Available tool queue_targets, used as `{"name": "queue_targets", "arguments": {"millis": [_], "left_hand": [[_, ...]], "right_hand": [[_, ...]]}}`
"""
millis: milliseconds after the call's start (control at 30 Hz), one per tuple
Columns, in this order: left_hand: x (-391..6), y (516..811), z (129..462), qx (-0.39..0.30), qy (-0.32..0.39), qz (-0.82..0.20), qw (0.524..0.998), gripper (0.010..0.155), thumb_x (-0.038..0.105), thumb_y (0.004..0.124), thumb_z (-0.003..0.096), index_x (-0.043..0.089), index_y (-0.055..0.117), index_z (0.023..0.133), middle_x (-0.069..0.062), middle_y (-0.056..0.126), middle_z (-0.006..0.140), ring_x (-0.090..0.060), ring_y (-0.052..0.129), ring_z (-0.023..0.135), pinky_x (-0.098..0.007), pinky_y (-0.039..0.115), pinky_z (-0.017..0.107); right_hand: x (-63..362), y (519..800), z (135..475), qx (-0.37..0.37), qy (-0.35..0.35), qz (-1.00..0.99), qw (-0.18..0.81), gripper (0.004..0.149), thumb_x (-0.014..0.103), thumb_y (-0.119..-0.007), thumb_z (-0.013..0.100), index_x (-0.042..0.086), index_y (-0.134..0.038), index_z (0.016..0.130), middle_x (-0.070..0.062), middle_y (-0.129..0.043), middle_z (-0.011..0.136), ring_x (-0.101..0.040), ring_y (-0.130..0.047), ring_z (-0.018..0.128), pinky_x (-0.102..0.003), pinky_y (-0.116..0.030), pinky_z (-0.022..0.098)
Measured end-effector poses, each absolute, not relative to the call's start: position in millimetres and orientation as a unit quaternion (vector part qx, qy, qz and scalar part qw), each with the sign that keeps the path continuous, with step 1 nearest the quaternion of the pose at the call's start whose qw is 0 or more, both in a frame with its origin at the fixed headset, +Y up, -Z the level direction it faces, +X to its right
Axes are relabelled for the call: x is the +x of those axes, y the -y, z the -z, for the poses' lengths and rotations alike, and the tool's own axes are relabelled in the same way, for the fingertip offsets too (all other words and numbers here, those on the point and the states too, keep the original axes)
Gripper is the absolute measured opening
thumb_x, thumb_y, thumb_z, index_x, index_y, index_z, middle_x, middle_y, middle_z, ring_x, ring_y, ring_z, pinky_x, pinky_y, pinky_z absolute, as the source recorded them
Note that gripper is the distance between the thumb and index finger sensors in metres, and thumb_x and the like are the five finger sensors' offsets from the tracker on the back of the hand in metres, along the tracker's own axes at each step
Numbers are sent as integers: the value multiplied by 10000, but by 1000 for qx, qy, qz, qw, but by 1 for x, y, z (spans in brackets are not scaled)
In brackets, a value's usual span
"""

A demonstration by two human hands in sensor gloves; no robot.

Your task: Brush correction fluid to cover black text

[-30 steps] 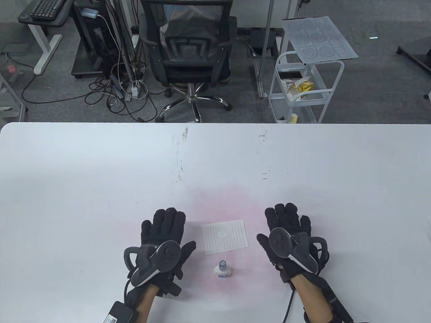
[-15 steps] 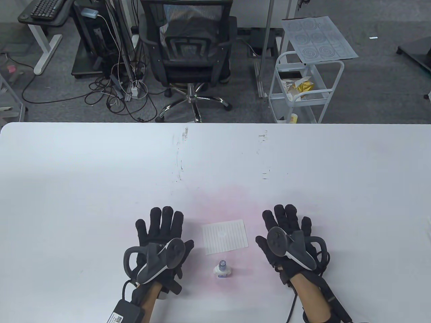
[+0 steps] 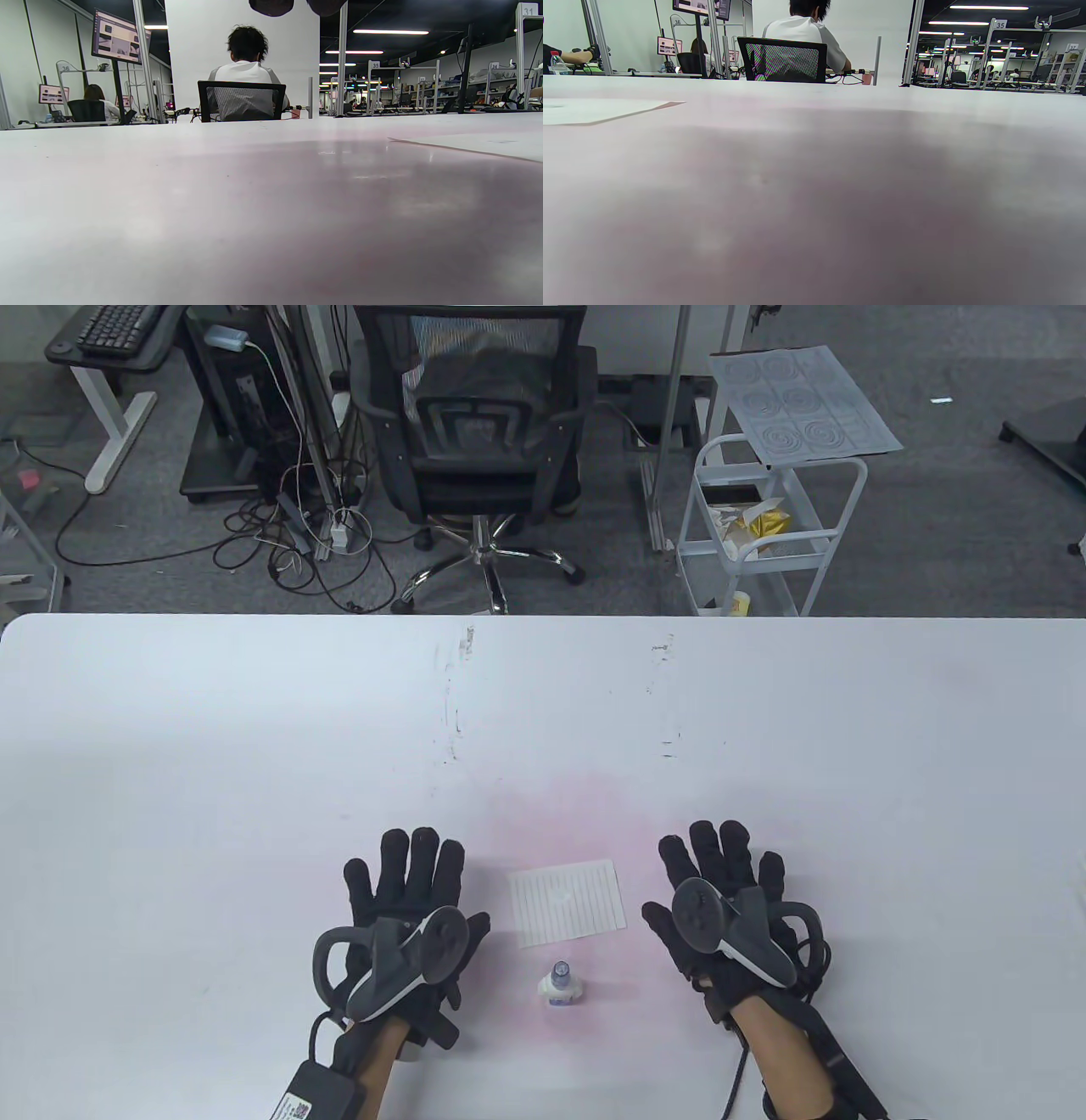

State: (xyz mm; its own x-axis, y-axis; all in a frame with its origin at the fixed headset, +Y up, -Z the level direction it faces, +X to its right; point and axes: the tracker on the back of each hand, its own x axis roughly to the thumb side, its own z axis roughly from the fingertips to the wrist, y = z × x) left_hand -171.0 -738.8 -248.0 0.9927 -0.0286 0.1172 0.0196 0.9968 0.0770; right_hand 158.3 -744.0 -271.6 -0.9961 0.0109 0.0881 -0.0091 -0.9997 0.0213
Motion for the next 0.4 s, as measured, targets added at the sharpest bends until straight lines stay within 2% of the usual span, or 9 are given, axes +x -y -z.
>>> {"name": "queue_targets", "arguments": {"millis": [400], "left_hand": [[-171,739,248,39,59,10,997,816,738,503,393,373,323,1099,13,273,1217,-333,272,1156,-658,287,772]], "right_hand": [[158,745,271,42,-17,-999,6,761,737,-495,405,400,-257,1045,38,-163,1115,-347,-111,1046,-693,-257,685]]}}
